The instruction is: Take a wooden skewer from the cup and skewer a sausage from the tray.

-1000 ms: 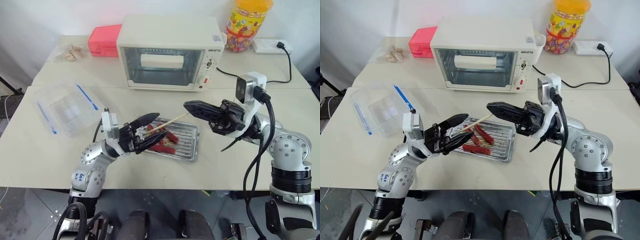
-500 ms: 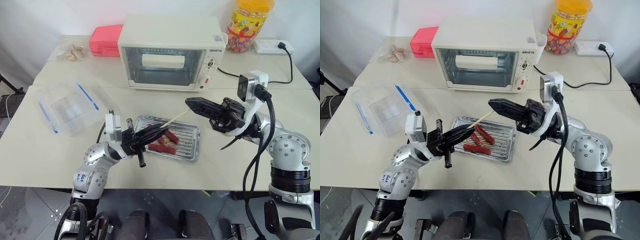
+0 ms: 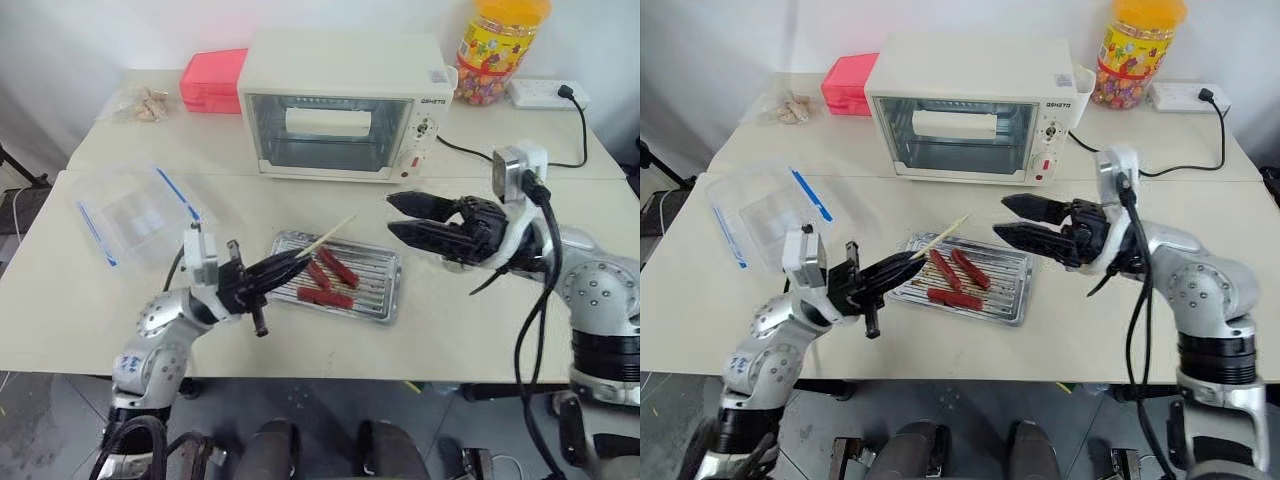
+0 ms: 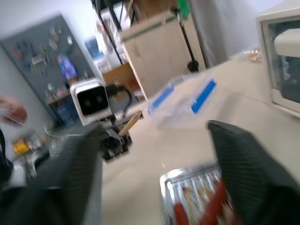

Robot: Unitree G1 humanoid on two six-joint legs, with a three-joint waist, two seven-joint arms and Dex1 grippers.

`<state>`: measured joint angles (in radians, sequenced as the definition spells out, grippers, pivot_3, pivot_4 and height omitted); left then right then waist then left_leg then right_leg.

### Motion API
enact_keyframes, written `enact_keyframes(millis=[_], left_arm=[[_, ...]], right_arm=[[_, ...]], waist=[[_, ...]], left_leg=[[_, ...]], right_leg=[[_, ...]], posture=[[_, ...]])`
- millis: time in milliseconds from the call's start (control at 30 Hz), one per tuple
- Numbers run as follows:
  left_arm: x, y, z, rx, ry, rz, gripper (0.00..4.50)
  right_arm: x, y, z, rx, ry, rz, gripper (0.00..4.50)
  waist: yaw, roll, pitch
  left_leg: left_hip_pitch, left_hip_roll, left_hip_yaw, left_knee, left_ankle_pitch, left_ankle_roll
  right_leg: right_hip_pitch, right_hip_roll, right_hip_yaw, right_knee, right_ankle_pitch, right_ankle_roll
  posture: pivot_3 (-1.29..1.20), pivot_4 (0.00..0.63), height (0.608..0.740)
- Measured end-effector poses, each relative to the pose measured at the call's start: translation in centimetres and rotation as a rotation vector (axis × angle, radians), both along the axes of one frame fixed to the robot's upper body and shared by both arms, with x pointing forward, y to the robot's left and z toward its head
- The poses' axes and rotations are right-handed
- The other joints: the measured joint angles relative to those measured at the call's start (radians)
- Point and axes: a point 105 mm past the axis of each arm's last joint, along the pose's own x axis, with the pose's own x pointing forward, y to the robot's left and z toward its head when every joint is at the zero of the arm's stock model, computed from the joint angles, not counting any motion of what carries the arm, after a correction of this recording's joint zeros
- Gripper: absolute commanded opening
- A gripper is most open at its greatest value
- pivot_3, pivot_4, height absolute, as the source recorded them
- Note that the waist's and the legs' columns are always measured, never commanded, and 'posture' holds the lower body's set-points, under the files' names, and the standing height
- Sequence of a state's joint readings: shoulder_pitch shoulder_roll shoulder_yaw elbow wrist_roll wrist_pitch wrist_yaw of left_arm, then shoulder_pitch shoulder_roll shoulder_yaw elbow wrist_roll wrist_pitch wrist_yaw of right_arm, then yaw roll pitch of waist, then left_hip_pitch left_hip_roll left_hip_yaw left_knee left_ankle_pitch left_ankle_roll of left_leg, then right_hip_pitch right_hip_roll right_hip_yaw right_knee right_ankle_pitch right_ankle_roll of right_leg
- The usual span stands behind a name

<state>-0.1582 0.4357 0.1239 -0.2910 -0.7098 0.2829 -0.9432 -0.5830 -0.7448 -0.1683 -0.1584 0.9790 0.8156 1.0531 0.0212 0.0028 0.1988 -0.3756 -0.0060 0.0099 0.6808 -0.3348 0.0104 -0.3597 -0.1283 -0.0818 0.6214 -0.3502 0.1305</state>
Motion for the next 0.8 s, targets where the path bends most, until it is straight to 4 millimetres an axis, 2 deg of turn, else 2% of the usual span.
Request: enact_keyframes(millis=[100,167,233,400,500,567,633,700,800], left_arm=[[-0.4,2.9,-0.8,0.064,0.021,0.097,0.0],[-0.7,4.5,-1.0,0.09,0.011,0.159,0.0],[-1.1,6.8,-1.5,0.132,0.017,0.258,0.0],[-1.9,10.5,-2.1,0.156,0.027,0.433,0.0],[-2.8,12.1,-3.1,0.172,0.067,0.5,0.0],[-3.1,12.2,-3.3,0.18,0.068,0.498,0.0],[-3.3,12.0,-3.5,0.188,0.075,0.476,0.0],[-3.3,11.7,-3.3,0.192,0.067,0.454,0.0],[-3.1,11.3,-3.1,0.204,0.063,0.429,0.0]], right_arm=[[-0.6,-2.3,-1.2,-0.161,-0.046,-0.045,4.47],[-1.6,-2.8,-3.0,-0.243,-0.058,-0.023,4.47],[-2.8,-3.6,-5.5,-0.312,-0.03,-0.004,4.47],[-4.5,-5.6,-9.3,-0.39,-0.053,-0.049,4.47],[-4.6,-6.5,-11.0,-0.366,-0.072,-0.121,4.47],[-4.2,-6.7,-11.2,-0.39,-0.095,-0.139,4.47],[-3.2,-5.9,-10.5,-0.391,-0.131,-0.141,4.47],[-2.0,-4.0,-9.2,-0.377,-0.156,-0.125,4.47],[-1.5,-1.6,-8.4,-0.4,-0.146,-0.071,4.47]], waist=[[0.002,0.0,0.0],[0.003,0.0,0.0],[0.003,-0.001,0.0],[0.004,-0.001,0.0],[0.003,-0.002,0.001],[0.002,-0.001,0.001],[-0.004,-0.001,0.001],[-0.01,-0.001,0.001],[-0.009,-0.001,0.001]], left_leg=[[0.0,0.0,0.0,-0.001,0.0,0.0],[0.0,0.0,-0.001,-0.001,0.0,0.0],[0.0,0.0,0.0,-0.001,0.0,0.0],[0.003,0.0,0.001,-0.001,-0.001,0.001],[0.003,0.0,0.001,-0.002,-0.001,0.001],[0.005,0.0,0.002,-0.002,-0.001,0.0],[0.005,0.002,0.002,-0.002,-0.001,-0.001],[0.005,0.003,0.002,-0.002,-0.001,-0.002],[0.003,0.004,-0.001,-0.005,-0.002,-0.003]], right_leg=[[0.001,0.0,0.0,-0.002,0.0,0.0],[0.002,-0.001,0.0,-0.002,0.0,0.0],[0.002,-0.001,0.0,-0.003,0.0,0.0],[0.005,-0.002,-0.001,-0.008,0.0,0.001],[0.005,-0.002,0.0,-0.009,0.001,0.001],[0.005,-0.003,0.001,-0.009,0.001,0.001],[0.005,-0.004,0.002,-0.009,0.001,0.0],[0.004,-0.003,0.004,-0.009,0.001,0.0],[0.002,-0.004,0.005,-0.01,0.001,-0.002]], posture=[[0.0,0.15,0.74],[0.0,0.15,0.74],[0.0,0.15,0.74],[0.0,0.15,0.74],[0.0,0.15,0.74],[0.0,0.15,0.74],[0.0,0.15,0.74],[0.0,0.15,0.74],[0.0,0.15,0.74]])
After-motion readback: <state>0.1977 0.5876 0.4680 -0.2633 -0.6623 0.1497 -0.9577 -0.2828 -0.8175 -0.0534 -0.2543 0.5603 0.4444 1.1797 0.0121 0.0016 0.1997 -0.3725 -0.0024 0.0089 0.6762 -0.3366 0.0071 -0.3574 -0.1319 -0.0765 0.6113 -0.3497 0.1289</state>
